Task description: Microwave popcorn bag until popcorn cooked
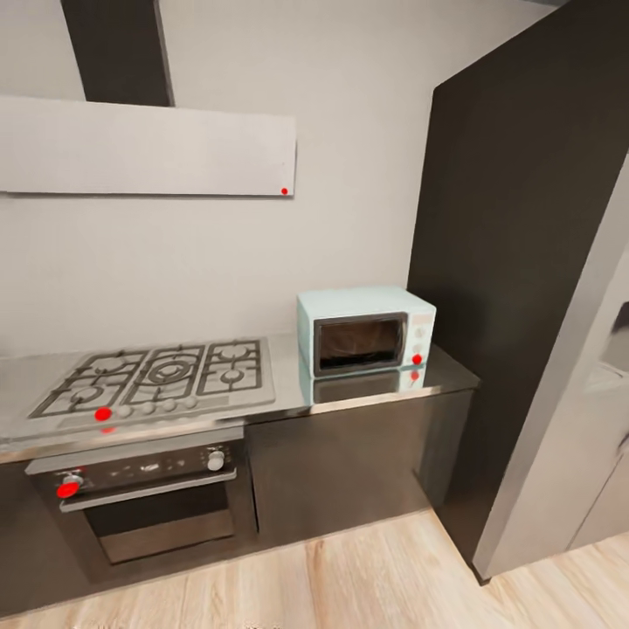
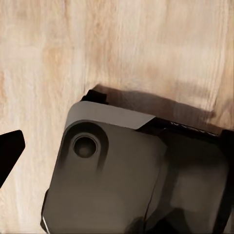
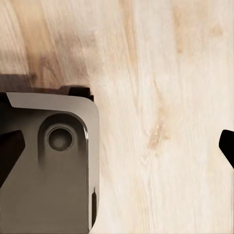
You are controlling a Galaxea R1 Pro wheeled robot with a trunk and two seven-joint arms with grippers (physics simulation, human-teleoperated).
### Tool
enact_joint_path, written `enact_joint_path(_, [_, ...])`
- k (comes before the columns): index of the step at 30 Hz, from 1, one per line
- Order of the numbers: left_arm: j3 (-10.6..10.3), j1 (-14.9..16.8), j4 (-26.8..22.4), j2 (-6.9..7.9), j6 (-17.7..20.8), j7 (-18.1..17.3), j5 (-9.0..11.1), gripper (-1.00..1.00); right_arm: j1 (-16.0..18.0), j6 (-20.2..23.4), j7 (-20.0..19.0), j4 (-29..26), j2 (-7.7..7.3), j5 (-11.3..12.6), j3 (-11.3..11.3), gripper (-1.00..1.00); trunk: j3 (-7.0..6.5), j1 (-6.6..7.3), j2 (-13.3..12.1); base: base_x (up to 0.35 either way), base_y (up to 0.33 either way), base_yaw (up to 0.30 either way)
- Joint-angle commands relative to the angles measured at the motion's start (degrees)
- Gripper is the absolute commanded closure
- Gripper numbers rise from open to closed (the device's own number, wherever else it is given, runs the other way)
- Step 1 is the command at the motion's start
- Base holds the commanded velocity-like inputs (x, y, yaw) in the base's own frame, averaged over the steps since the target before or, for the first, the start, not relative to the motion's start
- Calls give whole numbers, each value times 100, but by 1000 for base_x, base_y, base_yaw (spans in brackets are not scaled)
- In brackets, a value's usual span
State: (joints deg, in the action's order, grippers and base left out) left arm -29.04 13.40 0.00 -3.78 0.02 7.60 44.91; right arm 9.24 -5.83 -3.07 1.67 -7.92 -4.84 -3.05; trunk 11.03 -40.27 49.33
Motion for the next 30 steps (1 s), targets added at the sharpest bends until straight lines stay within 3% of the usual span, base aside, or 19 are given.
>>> enact_joint_path(1, [-47, 4, 0, 28, -1, 19, 90, -100, 8, -38, -11, 18, -10, -40, -40, -100, 8, -1, 6, 0, 0, 273])
enact_joint_path(24, [-49, 4, -7, 61, -2, 22, 149, -100, 8, -41, 0, 18, -12, -11, -63, -100, 8, -1, 6, 0, -3, 273])
enact_joint_path(30, [-49, 4, -8, 53, -2, 22, 143, -100, 8, -4, -9, 18, -38, 0, -50, -100, 8, -1, 6, 0, -207, 73])
